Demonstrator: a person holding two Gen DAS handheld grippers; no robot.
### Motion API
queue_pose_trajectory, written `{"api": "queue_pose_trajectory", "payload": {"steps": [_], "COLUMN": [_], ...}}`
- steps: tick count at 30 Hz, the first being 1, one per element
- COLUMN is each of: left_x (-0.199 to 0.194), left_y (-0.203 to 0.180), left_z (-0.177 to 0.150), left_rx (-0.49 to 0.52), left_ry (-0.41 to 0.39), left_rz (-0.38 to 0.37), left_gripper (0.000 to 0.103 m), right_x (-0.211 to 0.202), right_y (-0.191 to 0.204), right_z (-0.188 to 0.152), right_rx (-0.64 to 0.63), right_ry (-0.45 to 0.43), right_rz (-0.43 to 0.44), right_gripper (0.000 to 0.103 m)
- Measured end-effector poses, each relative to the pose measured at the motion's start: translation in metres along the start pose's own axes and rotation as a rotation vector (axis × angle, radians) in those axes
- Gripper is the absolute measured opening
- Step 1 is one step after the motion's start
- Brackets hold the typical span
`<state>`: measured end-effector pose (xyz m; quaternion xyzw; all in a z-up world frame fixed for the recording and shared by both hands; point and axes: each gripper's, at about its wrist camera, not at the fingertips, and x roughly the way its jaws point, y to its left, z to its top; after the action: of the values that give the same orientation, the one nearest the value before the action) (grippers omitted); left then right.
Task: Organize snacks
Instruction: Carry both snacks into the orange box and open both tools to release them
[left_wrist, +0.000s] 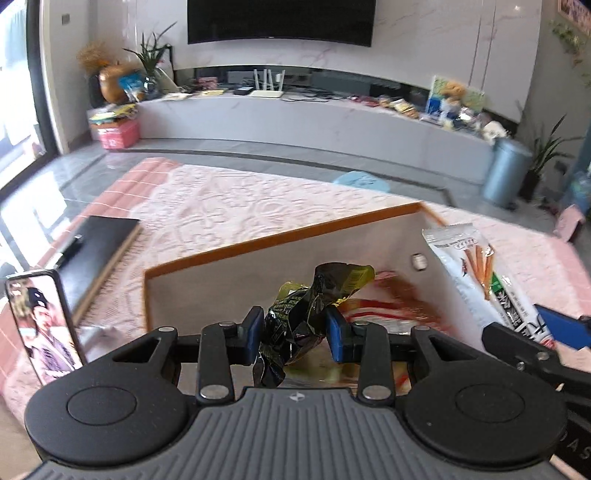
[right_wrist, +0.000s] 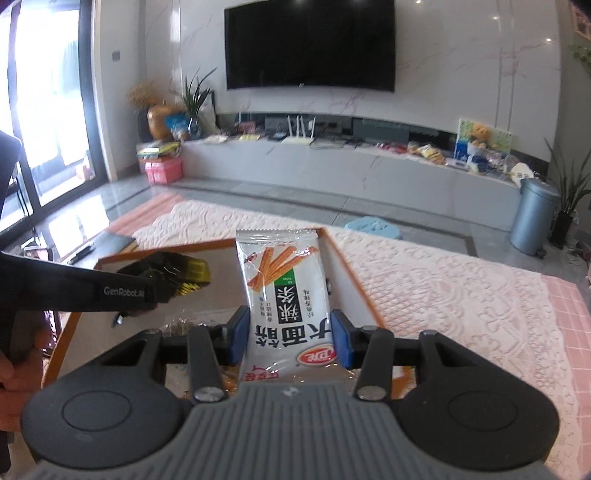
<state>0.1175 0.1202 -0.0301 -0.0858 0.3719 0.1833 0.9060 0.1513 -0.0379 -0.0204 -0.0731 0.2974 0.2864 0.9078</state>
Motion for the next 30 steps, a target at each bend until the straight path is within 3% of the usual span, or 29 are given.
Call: {"api": "queue_pose_trajectory", "payload": {"steps": [13, 26, 28, 30], "left_x": [0.028, 0.034, 0.033, 0.033], "left_y": [0.001, 0.002, 0.003, 0.004], "left_z": [-0.011, -0.014, -0.014, -0.013], "left_rx": [0.094, 0.119, 0.116, 0.113], "left_ry": [0.072, 0.106, 0.108, 0.102], "left_rz": [0.161, 0.173, 0.173, 0.175], "left_gripper": [0.039, 0.038, 0.042, 0.054], "right_x": [0.057, 0.076, 0.077, 0.079], "right_y": [0.02, 0.022, 0.022, 0.022], "right_z": [0.0, -0.007, -0.007, -0.008], "right_rx": [-0.065, -0.089, -0.086, -0.082], "right_ry": [0.159, 0.287, 0.309, 0.323], "right_rz": [-0.015, -0.007, -0.006, -0.006], "right_gripper": [0.045, 0.046, 0.046, 0.047]}}
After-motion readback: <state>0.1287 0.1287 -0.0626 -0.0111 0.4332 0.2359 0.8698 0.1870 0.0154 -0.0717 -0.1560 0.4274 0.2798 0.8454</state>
